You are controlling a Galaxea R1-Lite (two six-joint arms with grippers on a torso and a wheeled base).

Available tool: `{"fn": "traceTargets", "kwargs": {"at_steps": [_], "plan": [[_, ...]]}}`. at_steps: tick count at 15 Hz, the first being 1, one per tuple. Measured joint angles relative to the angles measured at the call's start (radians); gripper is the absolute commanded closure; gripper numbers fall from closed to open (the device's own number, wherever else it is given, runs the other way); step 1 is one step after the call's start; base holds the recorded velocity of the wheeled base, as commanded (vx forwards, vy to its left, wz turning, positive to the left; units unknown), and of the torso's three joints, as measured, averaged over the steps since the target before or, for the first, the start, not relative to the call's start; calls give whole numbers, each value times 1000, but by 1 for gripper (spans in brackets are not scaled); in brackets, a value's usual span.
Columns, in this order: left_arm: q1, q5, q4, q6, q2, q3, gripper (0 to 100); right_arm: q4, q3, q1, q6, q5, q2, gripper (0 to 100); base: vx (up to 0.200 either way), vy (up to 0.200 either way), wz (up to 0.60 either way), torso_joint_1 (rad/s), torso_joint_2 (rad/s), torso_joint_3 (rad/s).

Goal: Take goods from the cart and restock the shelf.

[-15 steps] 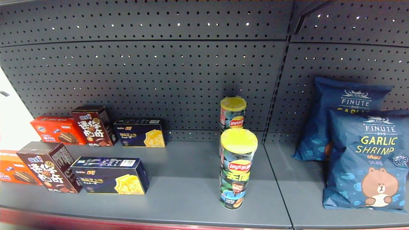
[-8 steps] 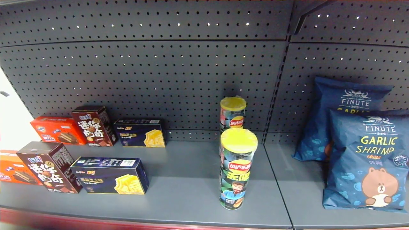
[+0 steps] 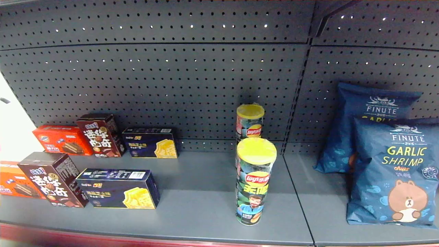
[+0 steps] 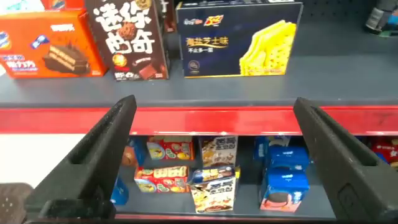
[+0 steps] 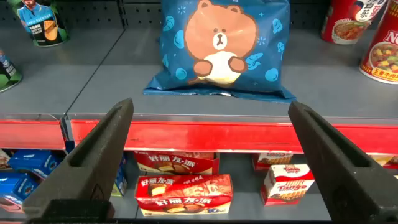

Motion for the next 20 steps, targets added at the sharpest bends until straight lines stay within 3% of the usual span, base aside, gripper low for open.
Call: {"fn": "traceTargets", "kwargs": {"at_steps": [2,5,6,7,8,9,20], "plan": [[-1,-41,0,42,-5,1,0,0,0,0,1,0,0,0,0,0,0,0,0,0],[-1,-49,0,72,-7,1,0,0,0,-1,1,0,0,0,0,0,0,0,0,0],[-1,-47,3,63,-7,-1,0,0,0,-1,1,0,0,0,0,0,0,0,0,0],[-1,-31,5,11,-8,-2,0,0,0,-1,1,0,0,0,0,0,0,0,0,0],[-1,11,4,-28,-8,-2,0,0,0,-1,1,0,0,0,0,0,0,0,0,0],[1,68,1,-41,-8,-2,0,0,0,-1,1,0,0,0,0,0,0,0,0,0],[0,43,0,-29,-8,2,0,0,0,0,1,0,0,0,-36,0,0,0,0,0]]}}
